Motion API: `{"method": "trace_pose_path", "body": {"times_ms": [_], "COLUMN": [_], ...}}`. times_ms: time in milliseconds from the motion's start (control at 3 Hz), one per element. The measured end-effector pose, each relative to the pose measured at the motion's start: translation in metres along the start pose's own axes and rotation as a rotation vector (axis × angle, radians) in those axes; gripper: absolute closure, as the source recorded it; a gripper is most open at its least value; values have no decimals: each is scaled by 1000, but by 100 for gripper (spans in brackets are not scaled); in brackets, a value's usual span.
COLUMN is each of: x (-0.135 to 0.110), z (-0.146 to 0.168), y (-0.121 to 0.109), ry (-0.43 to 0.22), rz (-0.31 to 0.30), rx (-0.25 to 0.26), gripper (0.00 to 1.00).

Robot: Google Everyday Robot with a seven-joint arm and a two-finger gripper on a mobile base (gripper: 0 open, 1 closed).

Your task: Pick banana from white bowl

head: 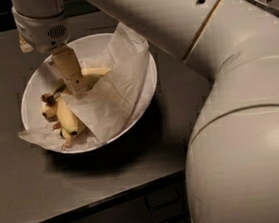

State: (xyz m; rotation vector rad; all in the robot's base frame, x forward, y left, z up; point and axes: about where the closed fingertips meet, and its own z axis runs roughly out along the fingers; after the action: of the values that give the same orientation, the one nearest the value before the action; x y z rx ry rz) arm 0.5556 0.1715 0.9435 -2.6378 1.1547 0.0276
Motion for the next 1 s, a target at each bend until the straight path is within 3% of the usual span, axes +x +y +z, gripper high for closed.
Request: {"method": "trace_pose_path", "body": {"times_ms": [333, 1000], "x": [-1, -12], "z": [-1, -41], "y": [-6, -13], "ry": [8, 102], "rz": [-10, -20], "rx": [2, 53], "gripper": [0, 0]}}
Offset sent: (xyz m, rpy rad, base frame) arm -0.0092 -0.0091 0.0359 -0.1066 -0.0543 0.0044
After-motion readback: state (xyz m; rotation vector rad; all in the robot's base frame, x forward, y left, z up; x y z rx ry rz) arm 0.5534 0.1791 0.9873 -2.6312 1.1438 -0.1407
